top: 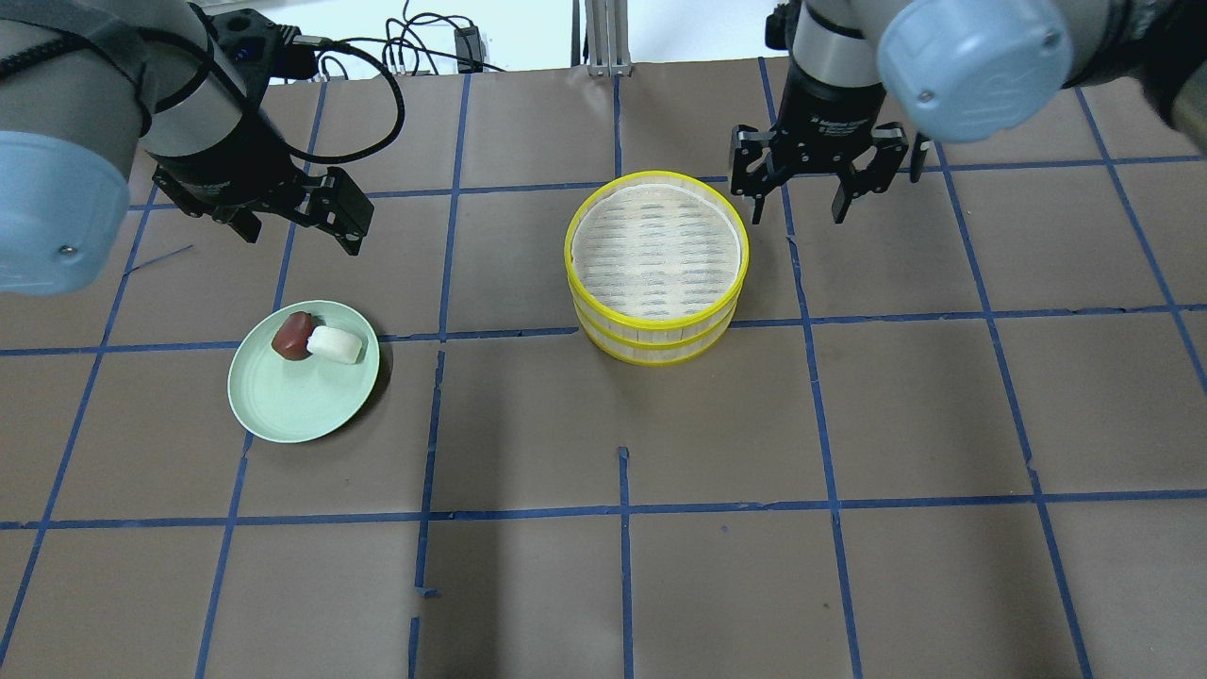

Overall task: Place buns in different layers of steamer
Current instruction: 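Lower the left gripper to the white bun while the right reaches the steamer rim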

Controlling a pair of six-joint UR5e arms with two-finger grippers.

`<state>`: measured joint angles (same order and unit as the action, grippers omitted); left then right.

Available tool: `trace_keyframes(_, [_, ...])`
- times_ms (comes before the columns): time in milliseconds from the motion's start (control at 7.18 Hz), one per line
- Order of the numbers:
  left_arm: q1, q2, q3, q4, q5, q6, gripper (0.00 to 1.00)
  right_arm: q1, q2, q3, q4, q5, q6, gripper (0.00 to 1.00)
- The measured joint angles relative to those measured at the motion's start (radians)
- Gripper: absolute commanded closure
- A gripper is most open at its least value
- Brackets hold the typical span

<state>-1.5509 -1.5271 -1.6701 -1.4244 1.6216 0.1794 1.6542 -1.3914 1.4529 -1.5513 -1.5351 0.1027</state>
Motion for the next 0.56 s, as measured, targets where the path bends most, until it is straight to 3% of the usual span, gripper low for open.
trace_keyframes(278, [0.002, 0.001, -0.001, 0.0, 0.0, 0.001, 0.0, -0.03, -0.034, -0.067, 0.115, 0.012, -0.053, 0.04])
trace_keyframes(557, [0.03, -0.002, -0.007, 0.004, -0.002, 0.028, 0.0, -0.031, -0.048, -0.078, 0.15, -0.003, -0.069, 0.01])
